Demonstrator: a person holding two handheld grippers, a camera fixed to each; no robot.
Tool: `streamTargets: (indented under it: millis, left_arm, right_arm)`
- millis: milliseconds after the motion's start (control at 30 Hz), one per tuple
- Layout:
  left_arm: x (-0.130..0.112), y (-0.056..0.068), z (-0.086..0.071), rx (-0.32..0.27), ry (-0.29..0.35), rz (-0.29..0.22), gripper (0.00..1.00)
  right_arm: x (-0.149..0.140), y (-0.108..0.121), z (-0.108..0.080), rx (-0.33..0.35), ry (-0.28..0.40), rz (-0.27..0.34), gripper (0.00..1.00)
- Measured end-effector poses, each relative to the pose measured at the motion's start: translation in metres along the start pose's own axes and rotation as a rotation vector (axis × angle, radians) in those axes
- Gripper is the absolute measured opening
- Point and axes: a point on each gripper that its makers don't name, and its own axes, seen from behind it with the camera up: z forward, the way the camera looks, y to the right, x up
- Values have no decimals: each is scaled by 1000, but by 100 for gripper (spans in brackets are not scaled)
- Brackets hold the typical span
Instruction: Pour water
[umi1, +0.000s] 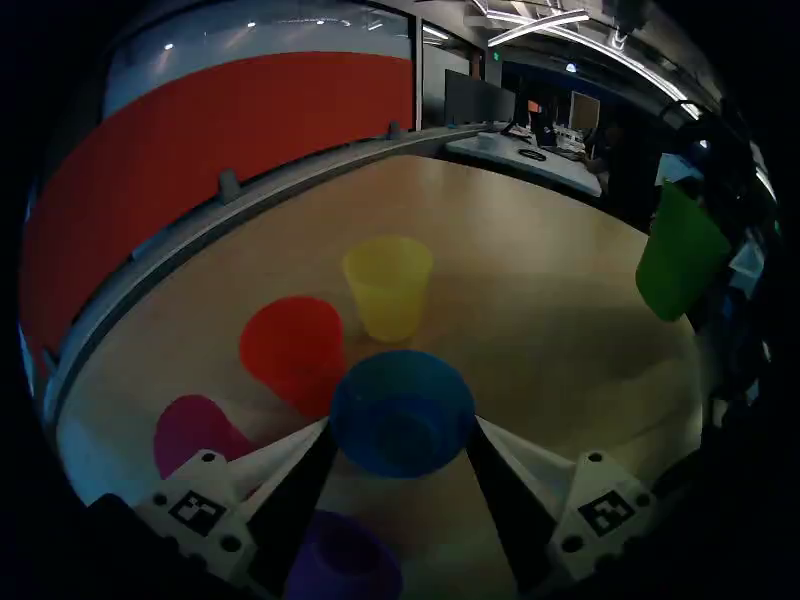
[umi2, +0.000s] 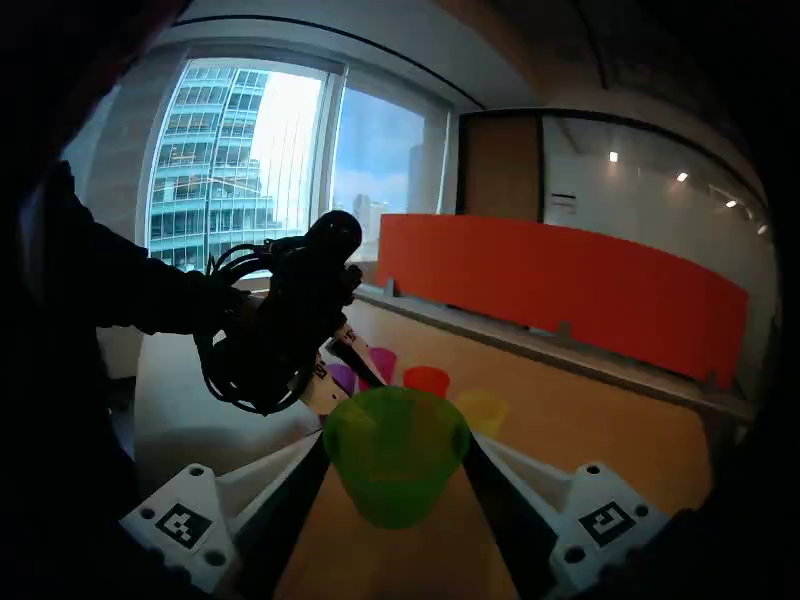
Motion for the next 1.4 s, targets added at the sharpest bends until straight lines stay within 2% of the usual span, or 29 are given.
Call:
streamTargets:
  millis: [233,533,733,967,1400]
  left_arm:
    - [7,3,-9,-2,30,4,86]
    - [31,6,-31,2,120,3,86]
    - [52,10,-51,0,210,16,86]
    - [84,13,-81,9,351,37,86]
    - [126,7,-132,36,559,-9,86]
  right_arm:
    - [1,0,1,-1,1,1,92]
    - [2,-1,3,0,1,0,92]
    - [2,0,4,-1,2,3,92]
    - [3,1,5,-2,5,10,92]
    - [8,3,4,-9,15,8,92]
